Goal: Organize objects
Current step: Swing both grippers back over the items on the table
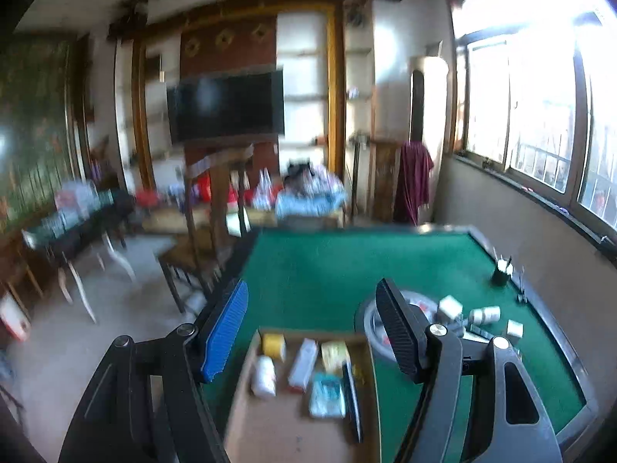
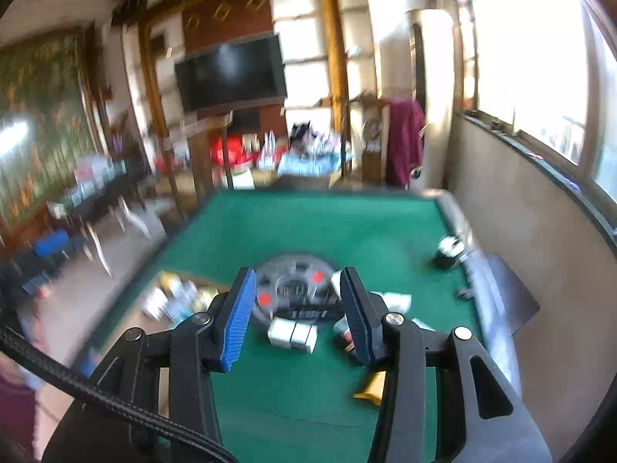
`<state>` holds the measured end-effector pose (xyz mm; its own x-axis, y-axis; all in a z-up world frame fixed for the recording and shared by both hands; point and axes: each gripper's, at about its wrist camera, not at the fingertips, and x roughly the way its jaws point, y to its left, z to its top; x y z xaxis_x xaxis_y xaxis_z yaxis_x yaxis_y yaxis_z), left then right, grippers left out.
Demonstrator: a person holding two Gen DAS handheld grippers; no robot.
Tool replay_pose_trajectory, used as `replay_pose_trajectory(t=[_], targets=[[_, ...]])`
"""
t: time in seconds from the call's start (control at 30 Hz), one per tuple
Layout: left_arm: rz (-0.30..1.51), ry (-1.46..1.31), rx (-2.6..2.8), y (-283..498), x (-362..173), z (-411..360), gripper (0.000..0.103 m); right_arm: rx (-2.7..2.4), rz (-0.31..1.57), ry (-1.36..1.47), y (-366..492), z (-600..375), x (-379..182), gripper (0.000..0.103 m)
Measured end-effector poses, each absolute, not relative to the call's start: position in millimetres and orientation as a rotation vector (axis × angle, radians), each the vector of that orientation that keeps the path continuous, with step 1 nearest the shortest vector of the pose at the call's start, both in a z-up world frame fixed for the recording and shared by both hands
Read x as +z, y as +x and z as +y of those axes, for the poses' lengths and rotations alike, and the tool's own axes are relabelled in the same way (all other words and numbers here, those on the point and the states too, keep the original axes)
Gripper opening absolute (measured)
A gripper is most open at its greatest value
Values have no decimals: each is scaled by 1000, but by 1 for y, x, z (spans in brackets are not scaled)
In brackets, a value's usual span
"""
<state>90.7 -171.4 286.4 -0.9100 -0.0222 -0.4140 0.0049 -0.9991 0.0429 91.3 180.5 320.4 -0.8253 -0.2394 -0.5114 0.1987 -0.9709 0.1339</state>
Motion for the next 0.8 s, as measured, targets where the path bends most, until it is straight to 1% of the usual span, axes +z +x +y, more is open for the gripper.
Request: replay_pose_trajectory(t=[0.03, 0.07, 0.13, 0.17, 0.2, 0.23, 0.3, 0.33, 0.37, 0.4, 0.43, 0.5, 0.57, 0.6, 0.67, 0.73, 0.77, 0.8], targets=[[-92, 621, -3058, 94, 303, -167, 63, -2825, -105, 785, 98, 189, 340, 59], [-135, 556, -3059, 99, 332, -158, 64, -2891, -68, 754, 108, 201, 373, 60], [-151, 465, -3058, 104, 376, -147, 64, -3069, 122, 696, 125, 210, 431, 64], [-146, 434, -3055, 107, 396, -144, 64, -3124, 203, 681, 131, 212, 449, 72], [-141, 407, -3045, 108, 413, -142, 70, -3183, 302, 651, 139, 216, 474, 79], [-148, 388, -3032, 106, 427, -139, 75, -3217, 351, 630, 142, 218, 486, 81], [-180, 353, -3003, 99, 456, -129, 76, -3364, 531, 552, 151, 224, 521, 81], [-192, 346, -2995, 96, 463, -126, 76, -3426, 611, 510, 151, 224, 529, 81], [-205, 341, -2990, 92, 468, -121, 77, -3473, 660, 475, 150, 226, 534, 82], [-213, 348, -2995, 88, 467, -117, 83, -3488, 667, 465, 147, 228, 534, 85], [-216, 362, -3006, 85, 463, -113, 86, -3471, 631, 482, 142, 231, 529, 86], [-208, 415, -3054, 78, 437, -105, 87, -3397, 471, 558, 128, 240, 502, 87], [-215, 492, -3105, 70, 407, -93, 87, -3264, 297, 649, 112, 247, 463, 87], [-227, 573, -3135, 61, 380, -83, 87, -3188, 215, 730, 98, 250, 430, 87], [-253, 691, -3161, 47, 340, -68, 87, -3077, 131, 857, 72, 249, 371, 86], [-293, 843, -3169, 28, 288, -46, 87, -2994, 48, 934, 50, 248, 312, 86], [-305, 920, -3164, 20, 260, -37, 87, -2948, -20, 985, 33, 246, 268, 86], [-301, 1019, -3169, 8, 225, -29, 87, -2914, -93, 1011, 24, 250, 238, 86]])
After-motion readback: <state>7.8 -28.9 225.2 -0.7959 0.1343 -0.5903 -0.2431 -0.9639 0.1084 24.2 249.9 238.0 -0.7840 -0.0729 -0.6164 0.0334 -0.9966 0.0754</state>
